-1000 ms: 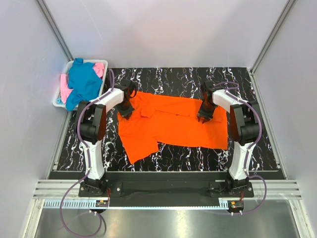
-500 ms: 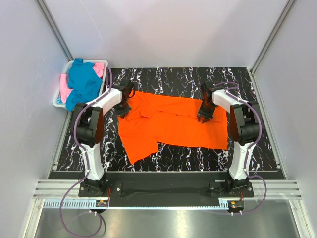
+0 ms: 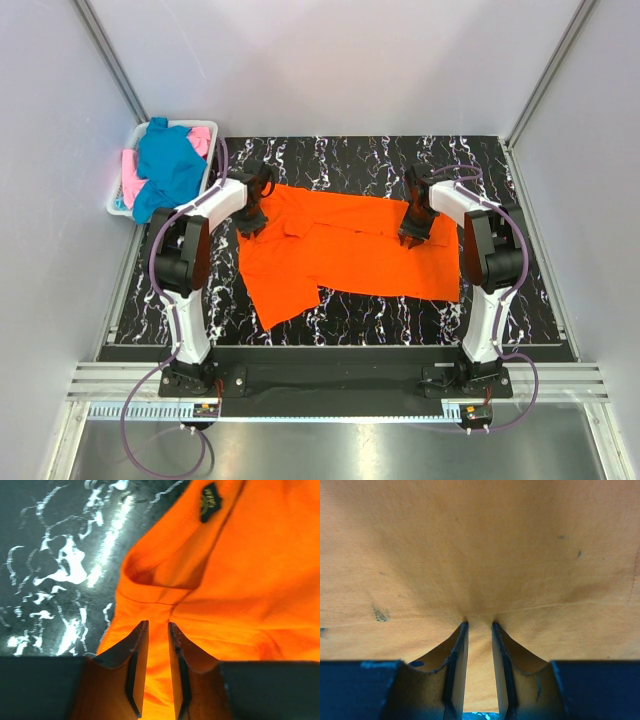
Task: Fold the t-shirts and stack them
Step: Fold the tshirt
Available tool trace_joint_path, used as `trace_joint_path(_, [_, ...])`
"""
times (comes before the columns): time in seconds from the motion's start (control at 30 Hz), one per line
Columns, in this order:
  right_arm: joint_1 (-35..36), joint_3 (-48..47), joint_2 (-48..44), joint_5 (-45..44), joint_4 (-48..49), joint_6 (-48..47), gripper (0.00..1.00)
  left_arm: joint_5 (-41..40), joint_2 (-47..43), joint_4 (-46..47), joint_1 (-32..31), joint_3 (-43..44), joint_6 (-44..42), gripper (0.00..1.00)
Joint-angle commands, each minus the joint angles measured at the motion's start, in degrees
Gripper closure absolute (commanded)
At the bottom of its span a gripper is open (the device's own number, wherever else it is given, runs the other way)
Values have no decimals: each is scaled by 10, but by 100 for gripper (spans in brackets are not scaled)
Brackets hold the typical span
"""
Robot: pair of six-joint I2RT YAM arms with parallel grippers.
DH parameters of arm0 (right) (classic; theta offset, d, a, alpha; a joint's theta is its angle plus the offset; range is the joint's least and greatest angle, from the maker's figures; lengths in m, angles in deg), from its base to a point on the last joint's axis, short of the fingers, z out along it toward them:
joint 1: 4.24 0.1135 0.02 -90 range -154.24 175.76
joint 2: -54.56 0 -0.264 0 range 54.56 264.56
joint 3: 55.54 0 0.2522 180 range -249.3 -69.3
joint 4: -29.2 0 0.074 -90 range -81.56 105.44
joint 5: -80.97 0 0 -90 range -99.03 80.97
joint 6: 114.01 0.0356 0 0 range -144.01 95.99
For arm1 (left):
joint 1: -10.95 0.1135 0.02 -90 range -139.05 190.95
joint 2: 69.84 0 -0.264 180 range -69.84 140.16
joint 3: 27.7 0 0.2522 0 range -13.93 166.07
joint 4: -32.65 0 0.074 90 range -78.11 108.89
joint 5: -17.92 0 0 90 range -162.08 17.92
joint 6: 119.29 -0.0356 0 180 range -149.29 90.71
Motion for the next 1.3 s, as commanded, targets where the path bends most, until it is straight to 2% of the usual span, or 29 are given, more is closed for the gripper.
trace_joint_path(0.0, [2,11,23,-27,-13,2,67,35,-13,39,-2,-11,-11,72])
trace_joint_path(0.23, [2,17,22,-30,-11,0,68,73,-7,63,-2,-25,-13,72])
trace_joint_path(0.8, [2,18,21,-27,-8,-2,67,63,20,59,-1,-35,-4,70])
trace_joint_path(0.83, [3,18,22,-27,-8,-2,67,62,22,60,-2,-34,-6,71])
trace_joint_path(0.9, [2,18,21,-25,-8,-1,67,59,28,60,-2,-31,-8,81])
trace_joint_path(0.93, [2,18,21,-26,-9,-1,68,59,30,60,-2,-30,-9,93])
trace_joint_path(0.97, [3,17,21,-26,-9,-2,68,58,31,60,-2,-27,-10,99])
trace_joint_path(1.27, [3,14,26,-23,-8,-2,67,22,-8,46,-2,-26,-5,100])
